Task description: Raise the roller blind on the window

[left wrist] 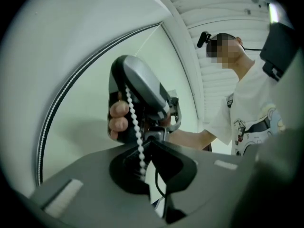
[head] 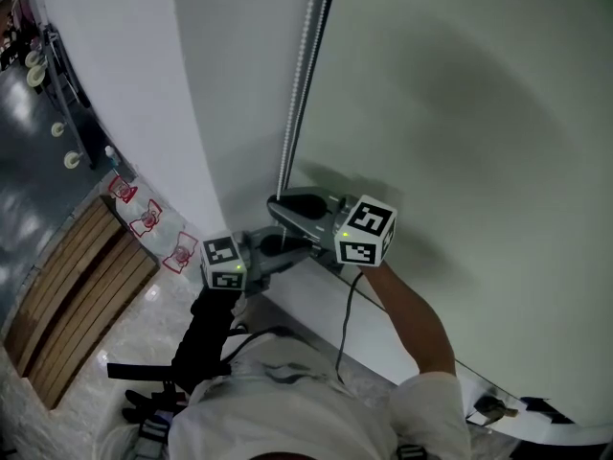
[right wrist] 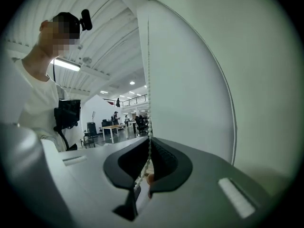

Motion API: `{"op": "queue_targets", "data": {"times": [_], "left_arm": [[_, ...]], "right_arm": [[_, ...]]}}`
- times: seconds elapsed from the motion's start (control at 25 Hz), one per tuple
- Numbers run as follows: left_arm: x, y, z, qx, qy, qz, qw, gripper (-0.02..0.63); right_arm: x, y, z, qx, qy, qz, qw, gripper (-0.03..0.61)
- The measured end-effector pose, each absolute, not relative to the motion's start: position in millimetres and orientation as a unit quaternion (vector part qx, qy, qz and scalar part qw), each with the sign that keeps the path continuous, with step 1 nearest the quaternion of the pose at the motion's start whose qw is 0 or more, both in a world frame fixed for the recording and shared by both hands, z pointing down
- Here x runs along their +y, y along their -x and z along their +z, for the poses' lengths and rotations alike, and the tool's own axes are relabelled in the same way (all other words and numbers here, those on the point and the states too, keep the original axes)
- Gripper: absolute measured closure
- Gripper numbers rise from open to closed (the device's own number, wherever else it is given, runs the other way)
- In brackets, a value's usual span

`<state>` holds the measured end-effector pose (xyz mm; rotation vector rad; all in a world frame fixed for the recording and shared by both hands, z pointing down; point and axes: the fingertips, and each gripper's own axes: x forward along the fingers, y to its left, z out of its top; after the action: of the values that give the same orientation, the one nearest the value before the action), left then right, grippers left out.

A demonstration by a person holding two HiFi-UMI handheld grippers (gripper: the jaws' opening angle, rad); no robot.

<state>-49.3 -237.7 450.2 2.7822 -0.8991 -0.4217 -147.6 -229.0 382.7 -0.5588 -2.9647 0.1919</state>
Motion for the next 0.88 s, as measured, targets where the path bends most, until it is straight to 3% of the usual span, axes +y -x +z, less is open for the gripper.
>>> {"op": "queue_targets", "data": {"times": [0.44, 0.56, 0.88], "left_arm": [[-240, 52, 448, -0.304, -0.938, -0.142, 0.090, 0.615], [-240, 52, 448, -0.303, -0.937, -0.146, 0.094, 0.615], [-238, 54, 446, -0.302, -0.936, -0.155, 0.089, 0.615]], "right_arm": [[-238, 143, 393, -0.979, 0.172, 0.091, 0.055, 0.553], [-233, 141, 379, -0.976, 0.192, 0.092, 0.050, 0.440], [-245, 150, 259, -0.980, 0.193, 0.016, -0.041, 0.394]]}}
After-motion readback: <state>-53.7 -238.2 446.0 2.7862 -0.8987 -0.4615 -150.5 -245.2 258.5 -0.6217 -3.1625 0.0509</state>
